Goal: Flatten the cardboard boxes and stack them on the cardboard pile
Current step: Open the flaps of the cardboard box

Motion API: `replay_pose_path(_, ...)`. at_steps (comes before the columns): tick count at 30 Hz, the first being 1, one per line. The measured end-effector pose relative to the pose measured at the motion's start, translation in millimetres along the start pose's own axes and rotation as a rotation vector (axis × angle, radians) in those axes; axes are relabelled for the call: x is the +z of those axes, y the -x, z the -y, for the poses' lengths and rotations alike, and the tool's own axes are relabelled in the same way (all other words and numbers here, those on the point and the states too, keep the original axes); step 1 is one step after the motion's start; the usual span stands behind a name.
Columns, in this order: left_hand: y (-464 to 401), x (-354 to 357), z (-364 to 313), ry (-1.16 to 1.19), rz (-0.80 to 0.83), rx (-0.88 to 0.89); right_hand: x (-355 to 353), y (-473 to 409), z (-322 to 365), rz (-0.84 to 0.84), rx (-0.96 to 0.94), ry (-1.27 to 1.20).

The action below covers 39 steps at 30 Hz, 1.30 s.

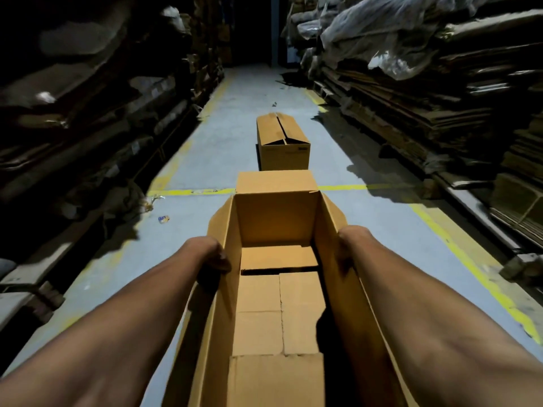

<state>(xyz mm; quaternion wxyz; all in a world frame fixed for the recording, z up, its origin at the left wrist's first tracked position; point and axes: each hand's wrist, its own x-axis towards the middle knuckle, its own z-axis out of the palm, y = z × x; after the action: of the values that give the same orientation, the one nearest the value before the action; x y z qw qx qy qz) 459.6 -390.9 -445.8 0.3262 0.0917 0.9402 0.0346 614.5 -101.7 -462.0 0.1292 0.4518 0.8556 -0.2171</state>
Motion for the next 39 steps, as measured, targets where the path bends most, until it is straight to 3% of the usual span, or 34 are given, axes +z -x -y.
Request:
replay_pose_path(3,-4.1,-3.0,0.1,0.404,0.104,-0.029,0.4,-8.6,-15.5,0.045,0.003,-0.047)
replay_pose_path(5,-7.8,0.3,-3.4,0.347,0.077,-0.019,1.4,4.6,-16.6,0.056,-0.023,0.112)
replay_pose_path(8,-5.2,9.3,-14.7,-0.032,-0.47,0.138,-1.2,13.6,-2.3,-0.287,-0.211,0.131)
replay_pose_path(10,0.2,5.8,-19.4,-0.08,-0.604,0.186,-10.3,17.4,11.8,-0.375,-0.235,0.0)
replay_pose_path(14,4.4,-9.9,-14.3,-0.186,-0.472,0.093,-15.0,23.7,18.6,-0.067,-0.033,0.109)
replay_pose_path(17,10.4,-7.2,-2.2,-0.252,-0.227,-0.02,-7.4,35.0,14.4,0.104,0.121,0.139)
replay_pose_path(20,10.5,-8.5,5.9,-0.034,0.049,-0.011,-6.7,41.1,15.1,0.169,0.137,0.264)
replay_pose_path(22,5.4,-4.9,4.3,0.137,0.069,0.011,-3.1,42.5,15.5,0.151,0.098,0.278)
replay_pose_path(23,1.3,-2.4,0.6,0.084,-0.016,0.042,-0.8,39.5,16.4,0.038,0.038,0.251)
replay_pose_path(26,-2.9,7.9,-16.0,-0.088,-0.543,0.202,-1.8,35.1,27.2,-0.36,-0.136,0.176)
replay_pose_path(28,-3.0,12.4,-22.4,-0.041,-0.604,0.224,-4.0,34.9,40.7,-0.388,-0.183,0.102)
replay_pose_path(33,-23.1,12.2,-9.4,0.033,-0.434,-0.002,19.0,40.8,80.2,-0.04,-0.411,0.302)
replay_pose_path(35,-22.4,12.4,0.4,0.006,-0.215,-0.031,31.2,48.0,100.3,0.087,-0.492,0.361)
replay_pose_path(37,-20.1,11.1,9.9,0.167,0.097,-0.038,47.3,63.9,126.9,0.235,-0.57,0.382)
replay_pose_path(39,-19.2,8.1,11.8,0.274,0.227,0.009,67.0,84.2,153.3,0.326,-0.651,0.346)
